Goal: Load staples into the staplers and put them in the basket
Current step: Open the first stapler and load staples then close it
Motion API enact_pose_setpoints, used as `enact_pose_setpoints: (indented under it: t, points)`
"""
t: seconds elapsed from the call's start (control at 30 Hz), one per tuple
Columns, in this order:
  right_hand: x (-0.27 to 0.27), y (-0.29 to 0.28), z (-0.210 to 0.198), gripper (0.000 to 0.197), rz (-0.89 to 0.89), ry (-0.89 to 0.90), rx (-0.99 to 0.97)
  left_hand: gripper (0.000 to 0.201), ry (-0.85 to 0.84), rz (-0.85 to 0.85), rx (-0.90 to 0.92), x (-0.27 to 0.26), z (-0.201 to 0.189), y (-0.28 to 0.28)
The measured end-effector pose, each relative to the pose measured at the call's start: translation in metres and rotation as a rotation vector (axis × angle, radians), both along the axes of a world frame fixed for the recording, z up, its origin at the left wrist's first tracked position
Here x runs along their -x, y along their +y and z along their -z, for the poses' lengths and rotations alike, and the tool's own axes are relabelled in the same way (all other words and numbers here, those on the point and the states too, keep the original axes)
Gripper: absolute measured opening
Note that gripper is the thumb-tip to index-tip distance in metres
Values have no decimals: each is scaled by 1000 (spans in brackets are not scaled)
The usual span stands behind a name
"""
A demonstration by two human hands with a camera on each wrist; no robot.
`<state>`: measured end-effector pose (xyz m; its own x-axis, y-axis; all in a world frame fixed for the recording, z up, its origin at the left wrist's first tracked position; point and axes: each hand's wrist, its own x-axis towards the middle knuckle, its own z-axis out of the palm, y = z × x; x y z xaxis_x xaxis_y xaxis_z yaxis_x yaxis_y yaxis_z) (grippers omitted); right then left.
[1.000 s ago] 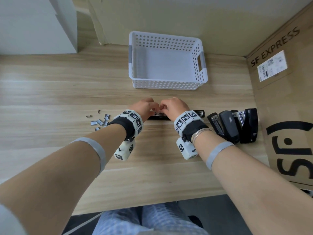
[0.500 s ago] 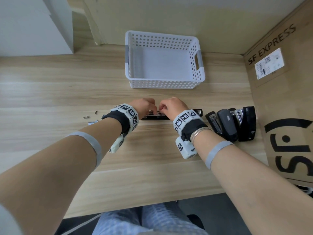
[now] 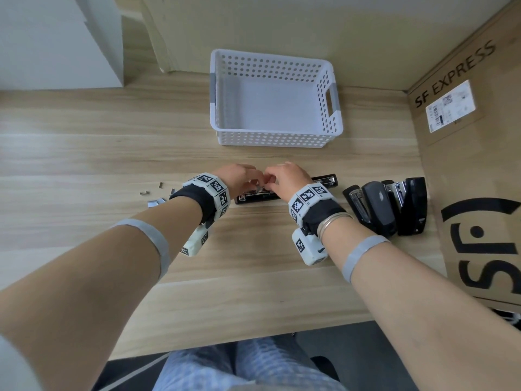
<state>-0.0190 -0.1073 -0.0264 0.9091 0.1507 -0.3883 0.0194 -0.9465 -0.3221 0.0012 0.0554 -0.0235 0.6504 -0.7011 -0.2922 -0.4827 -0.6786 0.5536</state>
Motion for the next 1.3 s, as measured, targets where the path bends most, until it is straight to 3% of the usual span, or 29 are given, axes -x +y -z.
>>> enact_pose_setpoints:
  t: [0.17, 0.33, 0.53, 0.7, 1.07, 1.3]
  points:
    - [3, 1, -5, 10, 10, 11, -44, 23, 58, -125, 31, 2, -2, 0]
    - [6, 8, -17, 28, 71, 45, -174, 18, 62, -303, 84, 8, -2, -1]
    - [7, 12, -11, 24, 67, 47, -137, 17, 80, -316, 101, 12, 1, 0]
    - [7, 5, -12, 18, 82, 30, -127, 20, 57, -253, 166, 13, 6, 9]
    - [9, 7, -12, 15, 77, 35, -123, 31, -16, -15, -46, 6, 2, 5]
    - [8, 3, -11, 16, 80, 47, -119, 27, -30, 31, -85, 4, 4, -1]
